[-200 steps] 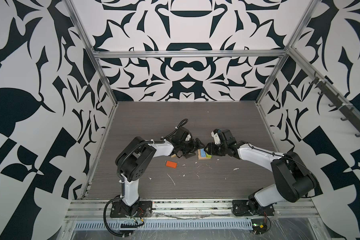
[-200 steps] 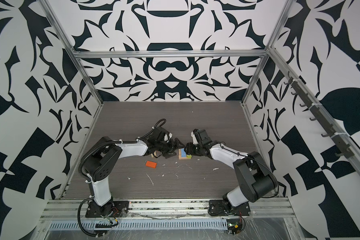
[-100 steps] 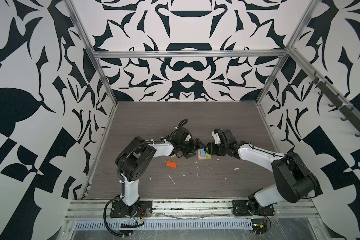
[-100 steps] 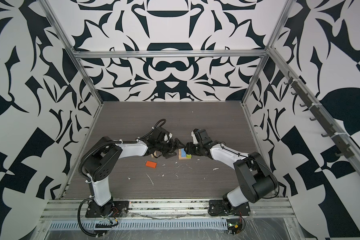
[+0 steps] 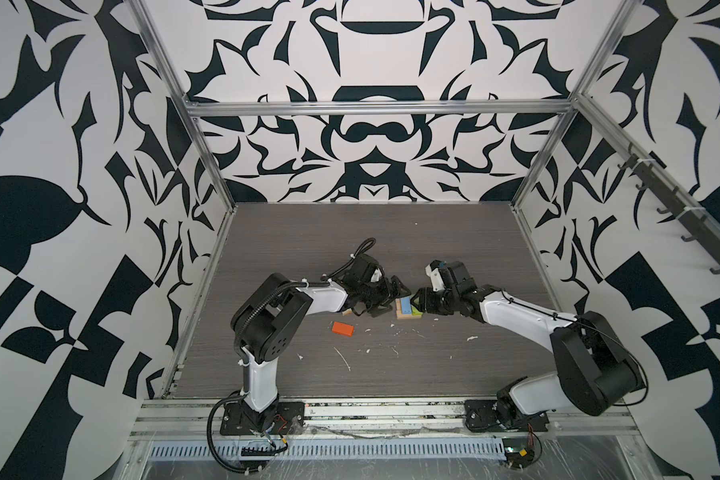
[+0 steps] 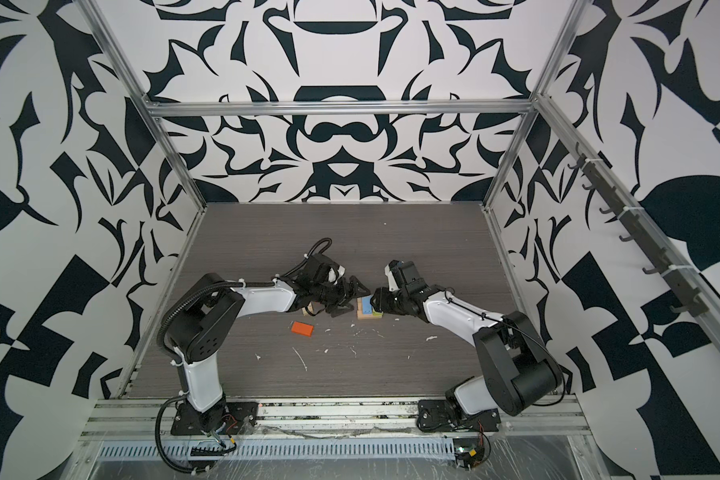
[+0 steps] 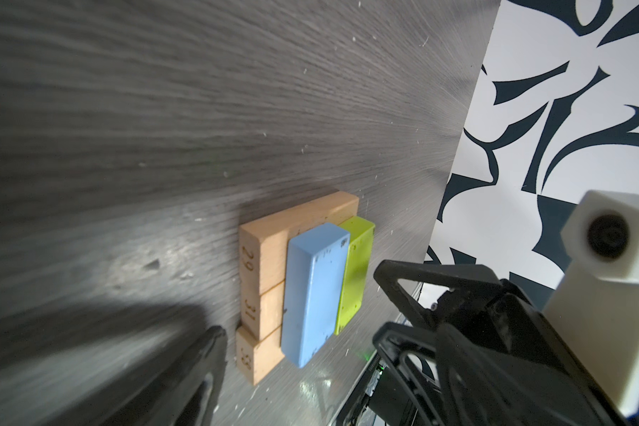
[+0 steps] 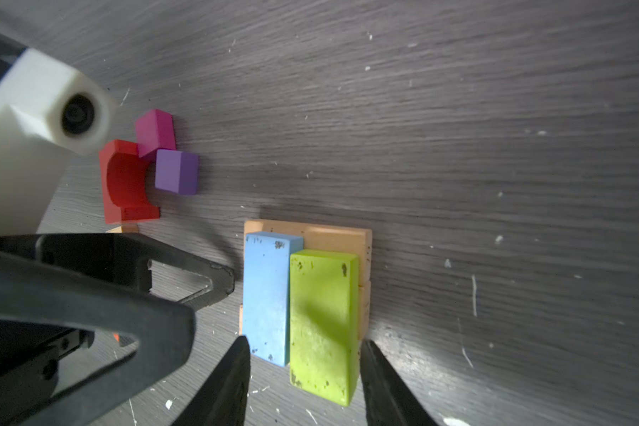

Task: Build the wood block tower

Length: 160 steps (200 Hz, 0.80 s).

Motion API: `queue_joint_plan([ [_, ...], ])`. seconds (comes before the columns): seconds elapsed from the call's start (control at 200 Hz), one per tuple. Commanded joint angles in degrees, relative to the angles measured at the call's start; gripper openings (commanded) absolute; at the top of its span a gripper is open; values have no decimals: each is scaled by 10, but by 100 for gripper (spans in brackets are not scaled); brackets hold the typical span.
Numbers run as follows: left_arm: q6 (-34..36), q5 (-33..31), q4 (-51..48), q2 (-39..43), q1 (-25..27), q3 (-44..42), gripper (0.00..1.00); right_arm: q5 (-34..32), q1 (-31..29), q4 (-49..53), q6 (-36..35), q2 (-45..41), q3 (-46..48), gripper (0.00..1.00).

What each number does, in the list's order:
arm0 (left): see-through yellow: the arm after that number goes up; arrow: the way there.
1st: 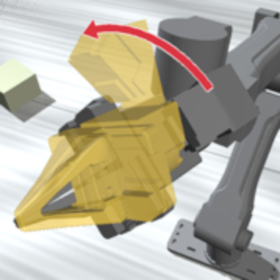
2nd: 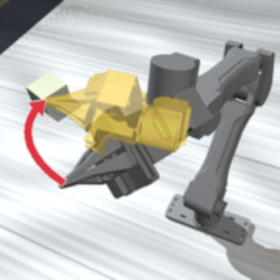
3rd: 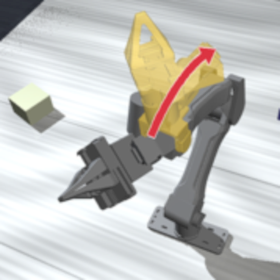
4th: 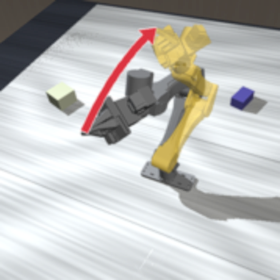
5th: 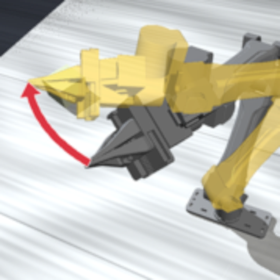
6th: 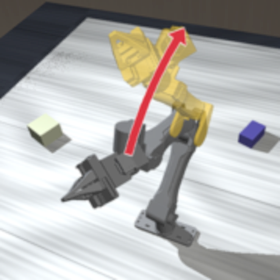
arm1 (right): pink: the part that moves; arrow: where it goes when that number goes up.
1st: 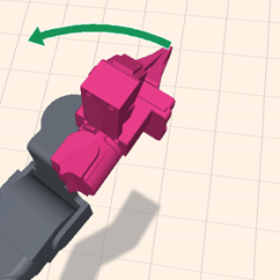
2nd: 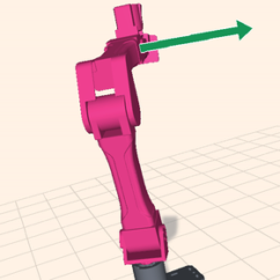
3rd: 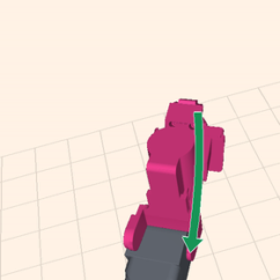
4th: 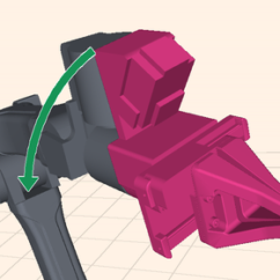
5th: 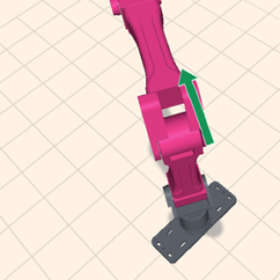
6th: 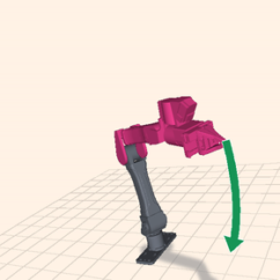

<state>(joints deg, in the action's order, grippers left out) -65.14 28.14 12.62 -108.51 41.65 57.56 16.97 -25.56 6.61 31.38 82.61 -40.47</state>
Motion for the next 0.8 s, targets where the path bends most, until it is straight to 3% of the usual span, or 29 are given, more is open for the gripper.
queue_joint_plan([
  [0.0,-7,4,9,-10,3,-7,91,7,2,-10,5,3,4,53],
  [0.795,-13,13,12,-21,4,0,91,28,2,-34,15,16,4,53],
])
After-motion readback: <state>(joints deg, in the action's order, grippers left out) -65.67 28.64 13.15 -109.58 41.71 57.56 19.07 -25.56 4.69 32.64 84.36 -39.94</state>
